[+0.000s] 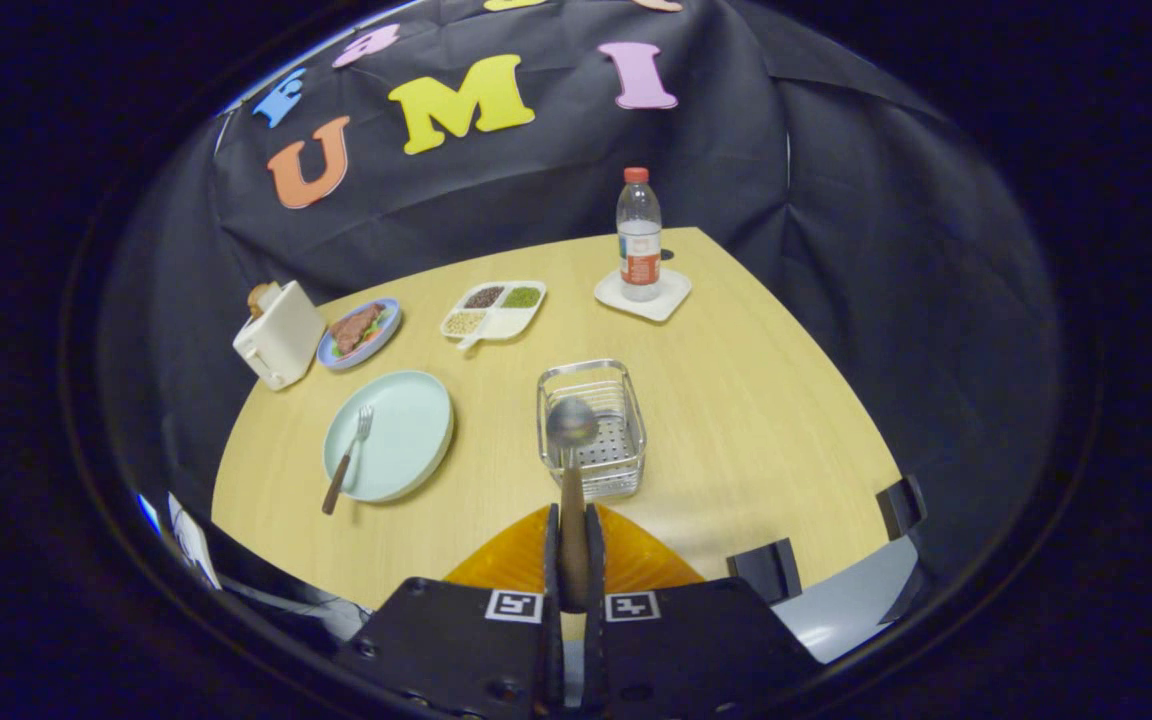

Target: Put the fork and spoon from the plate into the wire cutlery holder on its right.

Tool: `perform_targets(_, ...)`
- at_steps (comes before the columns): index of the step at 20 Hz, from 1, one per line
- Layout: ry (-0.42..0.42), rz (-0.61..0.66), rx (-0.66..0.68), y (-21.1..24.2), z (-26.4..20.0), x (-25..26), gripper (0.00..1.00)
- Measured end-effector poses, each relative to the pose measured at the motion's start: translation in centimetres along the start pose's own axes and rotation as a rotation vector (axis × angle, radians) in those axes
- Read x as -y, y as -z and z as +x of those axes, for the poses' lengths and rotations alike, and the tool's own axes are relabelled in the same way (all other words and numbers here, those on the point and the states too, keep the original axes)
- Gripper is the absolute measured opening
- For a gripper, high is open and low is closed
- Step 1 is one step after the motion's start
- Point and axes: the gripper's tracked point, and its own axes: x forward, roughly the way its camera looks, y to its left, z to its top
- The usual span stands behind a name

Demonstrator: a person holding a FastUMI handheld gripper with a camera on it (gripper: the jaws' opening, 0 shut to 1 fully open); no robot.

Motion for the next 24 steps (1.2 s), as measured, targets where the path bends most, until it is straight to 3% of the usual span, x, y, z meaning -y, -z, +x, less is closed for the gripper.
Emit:
perform_targets(3, -0.007, 0.015, 0.031, -0.7, -0.3, 0.0, 0.17)
perform_targets(7, -0.010, 0.023, 0.078, -1.4, -1.3, -0.7, 0.51)
perform_targets(11, 0.002, 0.007, 0.153, -1.7, -2.9, -1.9, 0.80)
perform_targets(14, 0.062, -0.040, 0.201, -1.3, -3.8, -3.1, 0.95)
perform_targets(17, 0.084, -0.073, 0.247, -1.2, -4.6, -5.7, 0.97)
perform_targets(24, 0.019, -0.118, 0.282, 0.4, -3.3, -13.3, 0.97)
